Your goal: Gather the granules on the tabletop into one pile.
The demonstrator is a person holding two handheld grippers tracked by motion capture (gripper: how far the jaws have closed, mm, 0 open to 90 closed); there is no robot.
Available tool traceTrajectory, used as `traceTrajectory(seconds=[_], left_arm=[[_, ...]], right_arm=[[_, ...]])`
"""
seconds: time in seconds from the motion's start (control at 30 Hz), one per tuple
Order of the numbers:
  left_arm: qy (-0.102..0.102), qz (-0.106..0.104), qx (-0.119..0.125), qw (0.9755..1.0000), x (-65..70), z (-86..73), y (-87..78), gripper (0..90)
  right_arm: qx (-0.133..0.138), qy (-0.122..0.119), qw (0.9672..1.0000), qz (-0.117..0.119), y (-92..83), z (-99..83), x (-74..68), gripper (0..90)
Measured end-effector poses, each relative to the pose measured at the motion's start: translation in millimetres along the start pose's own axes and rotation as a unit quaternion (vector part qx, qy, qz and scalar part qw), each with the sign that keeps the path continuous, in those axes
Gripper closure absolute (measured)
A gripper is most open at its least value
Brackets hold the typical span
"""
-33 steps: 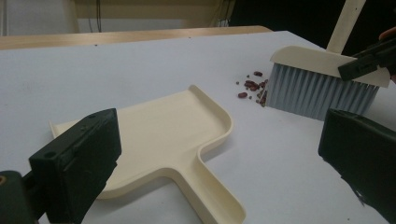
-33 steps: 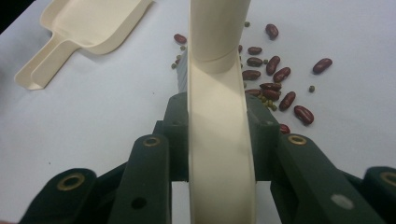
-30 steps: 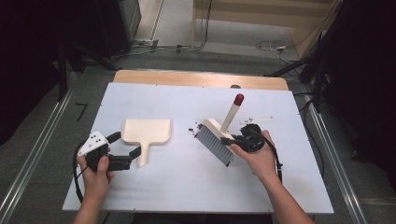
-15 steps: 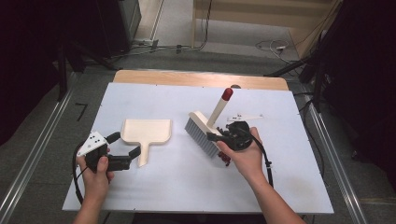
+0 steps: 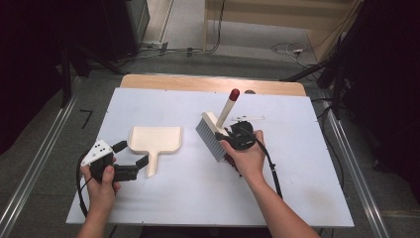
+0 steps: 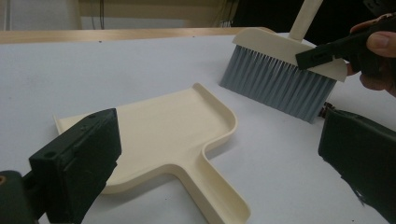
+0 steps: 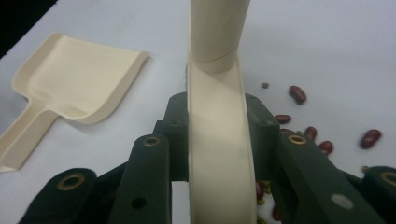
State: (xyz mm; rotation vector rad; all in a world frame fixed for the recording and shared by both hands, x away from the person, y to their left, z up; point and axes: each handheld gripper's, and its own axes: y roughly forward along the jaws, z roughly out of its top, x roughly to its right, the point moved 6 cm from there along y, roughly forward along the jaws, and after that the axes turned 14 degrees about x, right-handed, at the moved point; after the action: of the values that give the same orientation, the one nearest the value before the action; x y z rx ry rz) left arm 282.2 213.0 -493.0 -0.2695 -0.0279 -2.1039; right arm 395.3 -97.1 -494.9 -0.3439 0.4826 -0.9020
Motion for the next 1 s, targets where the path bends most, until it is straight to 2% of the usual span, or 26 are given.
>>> traceTrajectory(seconds=[0.1, 0.47, 1.0], left_arm=[[0.001, -0.001, -0.002, 1.0000, 1.2, -0.5, 0.9, 0.0], [0.005, -0.005, -0.008, 0.9999, 3.6, -2.4, 2.9, 0.0], [0.005, -0.005, -0.011, 0.9999, 4.6, -4.0, 4.2, 0.0]], right_arm=[[0.004, 0.000, 0.9999, -0.013, -4.2, 0.3, 6.2, 65.9], [0.017, 0.023, 0.9985, -0.047, -21.7, -2.0, 33.0, 65.9], [0.032, 0.046, 0.9963, -0.064, -33.8, -6.7, 51.3, 65.9]])
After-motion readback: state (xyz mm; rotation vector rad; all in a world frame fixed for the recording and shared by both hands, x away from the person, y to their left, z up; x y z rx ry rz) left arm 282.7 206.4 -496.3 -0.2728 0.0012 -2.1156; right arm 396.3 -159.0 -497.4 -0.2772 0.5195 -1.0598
